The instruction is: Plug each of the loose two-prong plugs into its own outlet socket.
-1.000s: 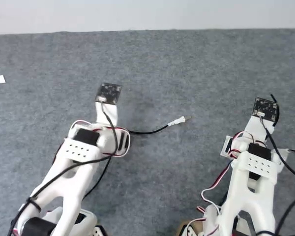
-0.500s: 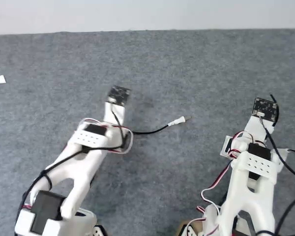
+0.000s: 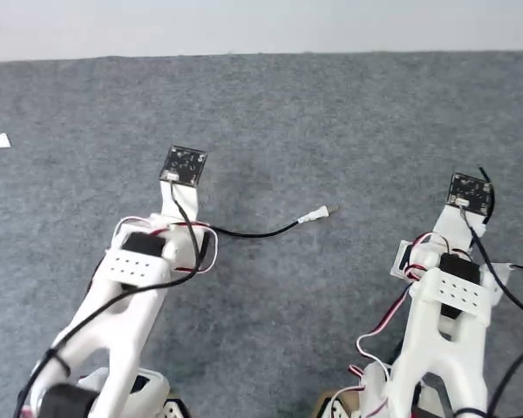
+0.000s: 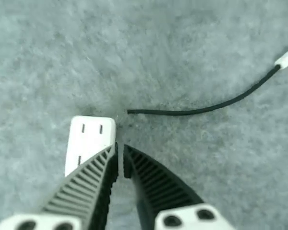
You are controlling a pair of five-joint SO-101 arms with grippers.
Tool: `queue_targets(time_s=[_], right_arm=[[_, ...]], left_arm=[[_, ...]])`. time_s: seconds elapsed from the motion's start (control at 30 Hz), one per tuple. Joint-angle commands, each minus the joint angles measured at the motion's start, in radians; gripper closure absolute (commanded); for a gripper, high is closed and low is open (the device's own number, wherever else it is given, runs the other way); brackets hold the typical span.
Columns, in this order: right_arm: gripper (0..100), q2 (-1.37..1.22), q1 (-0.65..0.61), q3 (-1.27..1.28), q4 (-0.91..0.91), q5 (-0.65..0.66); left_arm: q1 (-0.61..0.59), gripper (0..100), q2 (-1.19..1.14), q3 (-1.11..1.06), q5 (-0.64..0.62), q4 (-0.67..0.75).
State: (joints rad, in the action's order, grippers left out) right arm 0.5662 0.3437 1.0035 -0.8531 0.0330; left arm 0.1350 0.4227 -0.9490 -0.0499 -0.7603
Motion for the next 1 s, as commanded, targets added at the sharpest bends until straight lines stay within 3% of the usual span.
queue_targets(time_s=[0.0,0.23,0.37,0.57,0.97], right_arm=[[71.4,0.031,-0.008,-0.006,0.015,0.011],[71.4,0.031,-0.008,-0.006,0.015,0.011],[71.4,0.031,-0.008,-0.006,0.015,0.011],[71.4,0.031,-0.008,-0.006,0.015,0.011],[71.4,0.031,-0.008,-0.006,0.015,0.011]], left_arm=[[-0.023,94,0.101,-0.013,0.005,-0.008],[-0.06,72,0.04,-0.019,-0.005,-0.011],[-0.063,72,-0.135,0.107,-0.005,-0.098],[-0.164,72,-0.373,0.298,0.0,-0.12],[-0.17,72,-0.397,0.314,0.005,-0.12]])
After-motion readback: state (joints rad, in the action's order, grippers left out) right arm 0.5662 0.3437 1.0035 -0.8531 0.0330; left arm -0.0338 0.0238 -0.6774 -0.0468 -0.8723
